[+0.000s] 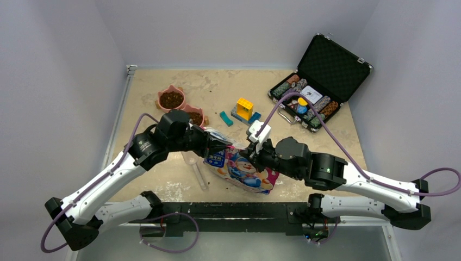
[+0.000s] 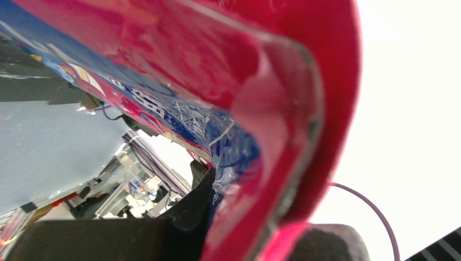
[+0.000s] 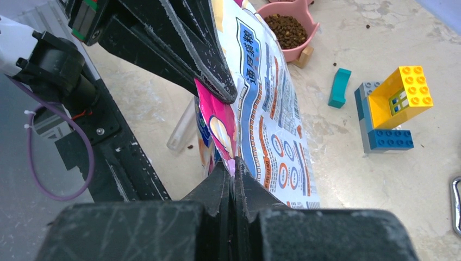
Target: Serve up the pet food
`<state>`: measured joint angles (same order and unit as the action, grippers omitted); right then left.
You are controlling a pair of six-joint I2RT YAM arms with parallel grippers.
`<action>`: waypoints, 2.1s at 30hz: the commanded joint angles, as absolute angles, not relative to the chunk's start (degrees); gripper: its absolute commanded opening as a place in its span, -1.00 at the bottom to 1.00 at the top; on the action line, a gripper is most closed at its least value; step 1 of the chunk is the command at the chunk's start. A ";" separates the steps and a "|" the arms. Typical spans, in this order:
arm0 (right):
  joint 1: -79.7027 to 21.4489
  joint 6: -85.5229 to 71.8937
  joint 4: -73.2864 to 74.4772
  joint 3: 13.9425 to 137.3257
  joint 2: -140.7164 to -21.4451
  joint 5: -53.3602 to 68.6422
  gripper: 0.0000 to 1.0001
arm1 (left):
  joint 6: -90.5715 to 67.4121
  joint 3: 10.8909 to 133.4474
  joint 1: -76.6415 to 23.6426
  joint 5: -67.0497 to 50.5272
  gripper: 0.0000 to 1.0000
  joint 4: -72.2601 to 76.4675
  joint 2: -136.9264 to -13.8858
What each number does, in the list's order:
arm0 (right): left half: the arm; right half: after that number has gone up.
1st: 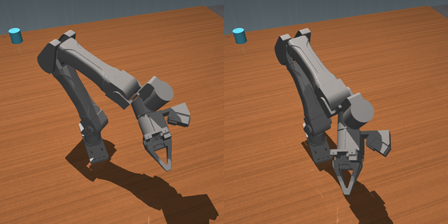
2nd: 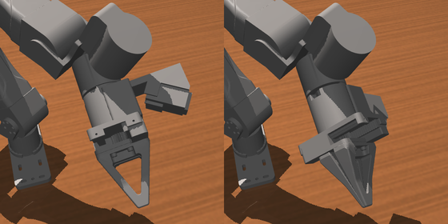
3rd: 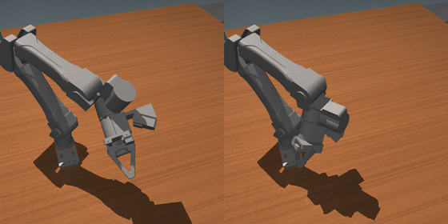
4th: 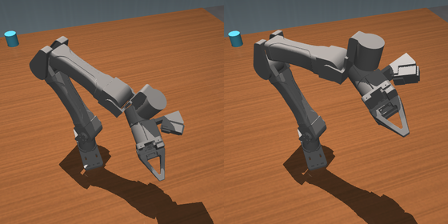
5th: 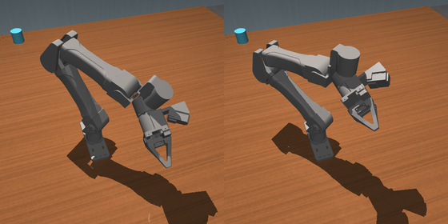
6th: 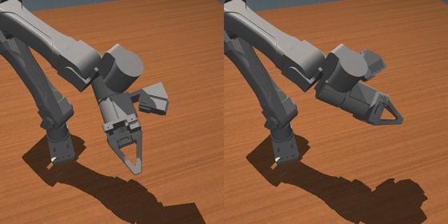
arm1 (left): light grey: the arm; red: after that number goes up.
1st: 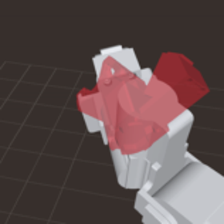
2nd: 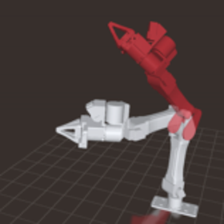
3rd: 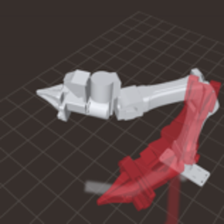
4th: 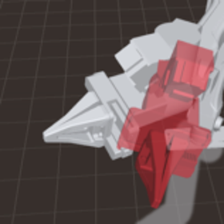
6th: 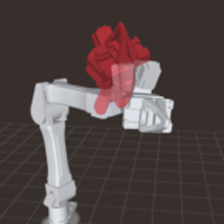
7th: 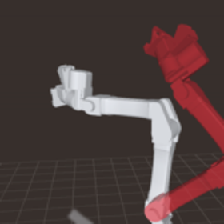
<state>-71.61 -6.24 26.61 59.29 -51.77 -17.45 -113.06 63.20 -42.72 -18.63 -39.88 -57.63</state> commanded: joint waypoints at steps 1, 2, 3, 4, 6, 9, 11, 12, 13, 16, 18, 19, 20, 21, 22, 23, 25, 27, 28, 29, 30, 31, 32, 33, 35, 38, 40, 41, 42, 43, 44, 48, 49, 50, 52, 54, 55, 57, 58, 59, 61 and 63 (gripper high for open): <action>-71.28 -1.60 41.04 63.97 -50.09 -21.01 -1.00 | -106.73 71.57 -37.20 -13.13 -0.73 -49.41 -57.99; -71.28 -0.83 41.69 64.74 -50.55 -20.40 -1.00 | -105.83 72.00 -37.18 -13.22 -0.50 -50.43 -58.35; -71.26 -0.37 42.47 65.74 -51.32 -19.42 -1.00 | -104.37 73.25 -37.15 -12.95 -0.31 -52.55 -59.00; -71.28 -0.28 43.06 66.49 -51.98 -18.99 -1.00 | -102.83 74.40 -36.96 -12.52 -0.15 -53.95 -59.31; -71.28 1.37 43.91 67.53 -52.98 -18.50 -0.88 | -99.53 76.88 -36.20 -11.58 0.03 -56.08 -60.74; -71.28 2.38 43.14 68.16 -53.68 -17.51 -0.75 | -95.92 79.76 -35.12 -10.44 0.11 -56.82 -62.34; -71.28 2.72 43.07 68.96 -54.53 -16.99 -0.66 | -95.46 80.18 -34.86 -10.77 0.12 -55.72 -62.80; -71.28 2.80 43.07 69.42 -55.02 -16.93 -0.62 | -95.45 80.16 -34.89 -11.32 0.12 -55.40 -62.97; -71.28 2.85 42.99 69.79 -55.57 -17.00 -0.51 | -95.64 80.08 -34.83 -12.02 0.12 -55.41 -63.08; -71.28 3.17 42.86 71.04 -57.22 -16.89 -0.34 | -96.31 79.58 -34.89 -13.80 0.12 -56.42 -62.98; -71.28 3.77 41.95 71.27 -58.07 -16.94 -0.29 | -96.44 79.70 -34.94 -13.82 0.13 -57.79 -62.54; -71.28 4.12 41.11 71.29 -58.63 -16.69 -0.28 | -96.68 79.72 -34.95 -13.85 0.12 -58.34 -62.32; -71.27 4.51 40.64 71.50 -58.95 -16.68 -0.27 | -97.05 79.57 -35.00 -14.19 0.09 -58.42 -62.16; -71.28 4.73 39.89 71.86 -59.87 -17.12 -0.27 | -97.70 79.42 -35.05 -14.92 0.06 -58.60 -62.31; -71.28 4.89 39.55 72.47 -60.75 -18.00 -0.27 | -98.21 79.34 -35.22 -16.00 0.03 -58.74 -62.62; -71.28 5.07 38.96 73.03 -61.72 -20.30 -0.28 | -98.41 79.22 -35.64 -17.06 0.02 -58.78 -63.19; -71.28 5.98 38.57 74.51 -63.53 -22.55 -0.30 | -98.18 79.20 -36.70 -18.58 0.00 -58.14 -64.34; -71.36 7.26 37.62 75.46 -64.90 -24.08 -0.33 | -98.13 78.79 -37.47 -19.15 -0.02 -56.70 -65.21; -71.37 7.86 36.93 75.74 -65.28 -24.64 -0.34 | -98.07 78.46 -37.64 -19.13 -0.04 -55.91 -65.41; -71.42 8.55 36.08 75.69 -65.56 -24.70 -0.35 | -98.08 78.24 -37.75 -18.89 -0.06 -55.32 -65.47; -71.49 9.33 35.18 75.52 -65.75 -24.37 -0.36 | -98.03 77.96 -37.93 -18.56 -0.11 -54.67 -65.58; -71.69 10.04 34.67 75.55 -66.20 -24.06 -0.37 | -98.27 77.62 -37.93 -18.28 -0.15 -54.14 -65.61; -72.09 10.78 34.29 75.70 -66.88 -24.34 -0.38 | -98.45 77.21 -37.98 -18.02 -0.21 -53.42 -65.57; -72.73 11.59 33.77 75.70 -67.55 -25.75 -0.47 | -98.56 76.91 -38.01 -17.69 -0.28 -52.73 -65.59; -74.11 13.38 31.94 75.44 -68.96 -30.90 -0.99 | -98.81 76.33 -38.02 -16.87 -0.48 -52.15 -65.33; -75.58 16.37 31.86 75.48 -70.19 -36.61 -1.00 | -99.80 74.29 -37.95 -14.88 -0.82 -51.33 -63.63; -75.68 18.24 29.17 74.07 -68.67 -38.28 -1.00 | -101.57 71.50 -37.94 -13.90 -1.00 -48.88 -62.18; -75.67 17.52 30.76 74.62 -68.88 -37.92 -1.00 | -102.43 69.68 -37.93 -13.57 -1.00 -47.18 -61.53; -75.67 16.67 32.29 75.64 -68.94 -36.64 -1.00 | -102.89 68.68 -37.90 -13.31 -1.00 -45.32 -61.18; -75.78 16.16 32.46 76.03 -68.68 -35.89 -1.00 | -103.14 68.11 -37.88 -13.01 -1.00 -44.08 -61.07; -75.92 16.28 31.62 75.77 -68.24 -36.17 -1.00 | -103.07 67.82 -37.86 -12.60 -1.00 -43.03 -60.99; -75.43 14.40 34.95 76.29 -66.93 -31.75 -1.00 | -103.19 67.51 -37.12 -10.82 -1.00 -42.45 -59.99; -75.41 14.06 35.41 75.76 -66.34 -31.58 -1.00 | -103.33 67.51 -36.93 -10.68 -1.00 -42.78 -59.66; -75.43 13.77 35.95 74.87 -65.89 -31.67 -0.90 | -103.43 67.42 -36.65 -10.64 -1.00 -43.10 -59.25; -75.34 13.52 37.37 73.33 -65.40 -32.39 -0.73 | -103.47 67.33 -36.16 -10.28 -1.00 -43.74 -58.63; -75.28 13.13 38.96 72.55 -65.46 -32.95 -0.76 | -103.62 67.37 -36.10 -10.07 -1.00 -43.73 -58.42; -75.24 13.10 39.37 72.64 -65.52 -32.66 -0.97 | -103.61 67.52 -36.12 -10.06 -1.00 -44.07 -58.37; -75.24 12.80 39.62 73.06 -65.53 -32.33 -1.00 | -103.56 67.68 -36.07 -10.02 -1.00 -44.57 -58.28; -75.24 13.00 39.32 73.05 -65.23 -30.79 -1.00 | -103.54 67.80 -35.98 -10.01 -1.00 -44.96 -58.20; -75.23 12.70 39.01 73.26 -65.14 -30.05 -1.00 | -103.52 67.95 -35.95 -9.94 -1.00 -45.32 -58.11; -74.80 10.58 40.49 74.75 -65.20 -27.44 -1.00 | -103.19 68.42 -35.86 -9.84 -1.00 -45.91 -58.14; -74.71 8.90 41.29 74.80 -64.71 -26.74 -1.00 | -102.97 68.96 -35.76 -9.80 -1.00 -46.38 -58.16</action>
<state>-75.29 12.64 37.89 72.88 -66.83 -28.91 -102.91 67.59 -37.58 -14.63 -45.54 -59.70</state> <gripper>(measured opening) 0.014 0.019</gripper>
